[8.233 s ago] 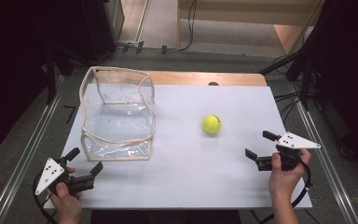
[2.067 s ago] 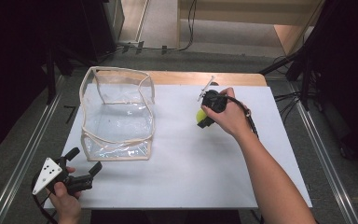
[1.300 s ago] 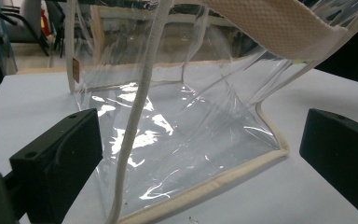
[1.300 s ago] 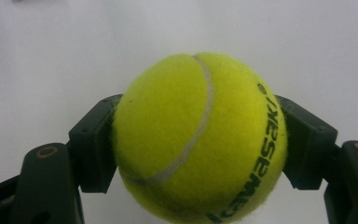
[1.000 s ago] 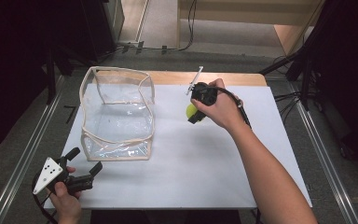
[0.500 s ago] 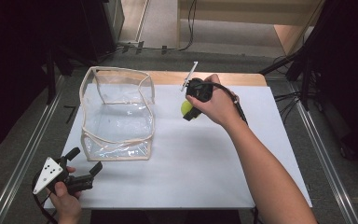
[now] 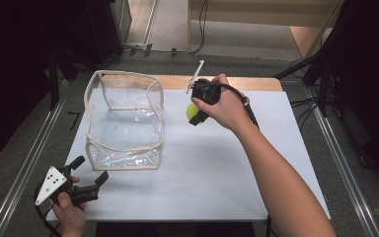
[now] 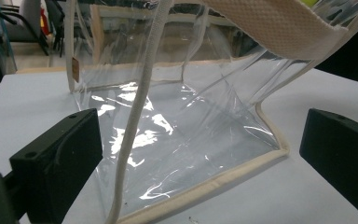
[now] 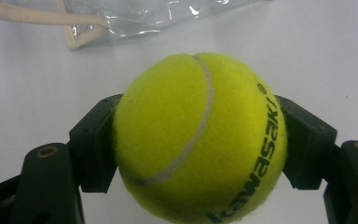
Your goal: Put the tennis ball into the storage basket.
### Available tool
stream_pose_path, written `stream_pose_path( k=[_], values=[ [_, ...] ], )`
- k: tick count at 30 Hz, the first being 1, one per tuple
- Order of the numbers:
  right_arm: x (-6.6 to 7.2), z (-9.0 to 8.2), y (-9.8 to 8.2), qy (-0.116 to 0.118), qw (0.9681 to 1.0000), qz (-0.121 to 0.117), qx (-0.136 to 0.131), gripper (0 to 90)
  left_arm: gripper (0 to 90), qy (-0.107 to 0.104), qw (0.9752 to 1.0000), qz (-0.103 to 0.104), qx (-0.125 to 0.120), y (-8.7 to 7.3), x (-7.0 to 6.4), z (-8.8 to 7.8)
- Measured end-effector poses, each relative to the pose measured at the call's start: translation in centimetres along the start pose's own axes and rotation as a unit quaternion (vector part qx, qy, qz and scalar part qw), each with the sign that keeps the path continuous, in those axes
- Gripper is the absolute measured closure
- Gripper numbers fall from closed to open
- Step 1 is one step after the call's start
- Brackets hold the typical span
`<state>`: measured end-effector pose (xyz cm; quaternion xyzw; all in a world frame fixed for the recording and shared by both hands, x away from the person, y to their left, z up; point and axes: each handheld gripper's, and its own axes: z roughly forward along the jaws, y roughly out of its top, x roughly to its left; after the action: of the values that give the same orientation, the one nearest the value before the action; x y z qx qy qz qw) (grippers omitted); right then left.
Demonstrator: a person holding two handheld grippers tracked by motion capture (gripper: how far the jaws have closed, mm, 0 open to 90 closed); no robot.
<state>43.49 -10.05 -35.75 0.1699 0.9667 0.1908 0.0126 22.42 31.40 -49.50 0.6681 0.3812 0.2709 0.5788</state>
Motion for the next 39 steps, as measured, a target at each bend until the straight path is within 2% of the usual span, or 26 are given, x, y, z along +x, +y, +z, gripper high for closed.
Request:
stream_pose_path(
  k=[14, 39],
  values=[
    [1.4, -1.5, 2.7, 0.001, 0.9998, -0.022, -0.004, 23.7, 0.0, 0.001, 1.0, -0.001, 0.0, 0.0, 0.0, 0.0],
    [2.0, -3.2, 5.2, -0.001, 0.9991, -0.042, -0.009, 23.8, 0.0, 0.0, 1.0, -0.003, -0.002, 0.0, 0.0, 0.0]
  ],
)
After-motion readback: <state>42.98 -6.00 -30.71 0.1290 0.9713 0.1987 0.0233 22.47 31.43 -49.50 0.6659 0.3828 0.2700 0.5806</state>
